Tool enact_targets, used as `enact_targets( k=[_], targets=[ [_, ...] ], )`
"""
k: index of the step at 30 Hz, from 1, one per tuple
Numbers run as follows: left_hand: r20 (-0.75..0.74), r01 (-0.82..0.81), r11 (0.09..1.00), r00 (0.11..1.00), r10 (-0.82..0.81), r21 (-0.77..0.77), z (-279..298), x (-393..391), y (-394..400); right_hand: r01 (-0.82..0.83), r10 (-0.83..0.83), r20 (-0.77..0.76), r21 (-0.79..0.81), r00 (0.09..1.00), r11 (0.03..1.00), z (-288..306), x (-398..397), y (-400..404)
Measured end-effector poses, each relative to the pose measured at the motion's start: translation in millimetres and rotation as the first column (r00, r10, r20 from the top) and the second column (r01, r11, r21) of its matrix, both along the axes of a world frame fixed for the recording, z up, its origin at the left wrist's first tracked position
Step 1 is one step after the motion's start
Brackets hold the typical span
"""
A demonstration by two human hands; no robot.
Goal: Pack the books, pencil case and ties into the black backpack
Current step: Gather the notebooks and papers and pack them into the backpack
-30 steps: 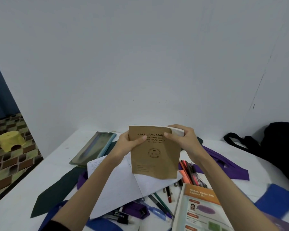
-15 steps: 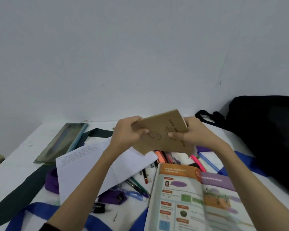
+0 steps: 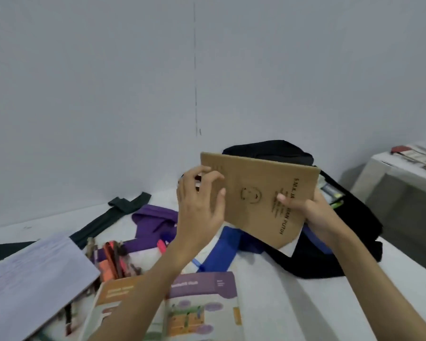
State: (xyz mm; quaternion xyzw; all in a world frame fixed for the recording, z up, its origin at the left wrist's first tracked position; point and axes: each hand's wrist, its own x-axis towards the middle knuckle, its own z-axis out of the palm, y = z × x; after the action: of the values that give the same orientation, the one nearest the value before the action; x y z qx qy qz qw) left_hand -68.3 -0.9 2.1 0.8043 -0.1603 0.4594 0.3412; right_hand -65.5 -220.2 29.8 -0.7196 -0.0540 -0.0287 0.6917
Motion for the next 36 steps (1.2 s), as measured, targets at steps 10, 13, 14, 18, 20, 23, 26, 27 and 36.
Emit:
enact_targets(
  k=[10, 13, 14, 18, 20, 23, 26, 27, 36],
  targets=[
    [-0.708, -0.010, 0.902, 0.624, -0.331, -0.431, -48.0, 35.1, -123.3, 0.067, -0.047, -0.118, 0.172, 0.992, 0.983, -10.3, 54.3, -141.9],
    [-0.777, -0.068, 0.896, 0.530, -0.340, -0.439, -52.2, 41.5, -122.9, 0.036, 0.005, -0.164, 0.250, 0.987, 0.968, -7.9, 65.3, -156.3],
    [-0.783, -0.072, 0.889, 0.509, -0.358, -0.453, -49.5, 43.0, -120.8, 0.032, 0.024, -0.195, 0.280, 0.981, 0.959, -6.3, 68.5, -161.2],
    [-0.709, -0.174, 0.756, 0.526, -0.470, -0.631, -21.7, 63.3, -102.4, -0.001, 0.137, -0.328, 0.382, 0.935, 0.924, -4.4, 83.2, -181.1],
    [-0.672, -0.236, 0.689, 0.569, -0.474, -0.685, -3.1, 81.5, -93.8, -0.055, 0.214, -0.372, 0.396, 0.903, 0.917, -5.6, 88.2, -188.6],
    [-0.641, -0.243, 0.675, 0.633, -0.434, -0.697, 29.3, 106.7, -90.0, -0.161, 0.321, -0.417, 0.373, 0.851, 0.914, -8.5, 94.9, -194.8],
    [-0.602, -0.187, 0.768, 0.740, -0.300, -0.612, 65.8, 123.6, -97.8, -0.226, 0.378, -0.449, 0.356, 0.810, 0.907, -13.2, 99.9, -197.9],
    [-0.579, -0.166, 0.828, 0.786, -0.217, -0.535, 77.7, 126.9, -103.0, -0.215, 0.367, -0.457, 0.351, 0.810, 0.911, -13.7, 102.4, -198.4],
    [-0.124, -0.216, 0.928, 0.957, 0.264, 0.304, 146.6, 117.0, -148.4, -0.045, 0.173, -0.456, 0.278, 0.873, 0.960, -21.7, 118.7, -193.0]
  ],
)
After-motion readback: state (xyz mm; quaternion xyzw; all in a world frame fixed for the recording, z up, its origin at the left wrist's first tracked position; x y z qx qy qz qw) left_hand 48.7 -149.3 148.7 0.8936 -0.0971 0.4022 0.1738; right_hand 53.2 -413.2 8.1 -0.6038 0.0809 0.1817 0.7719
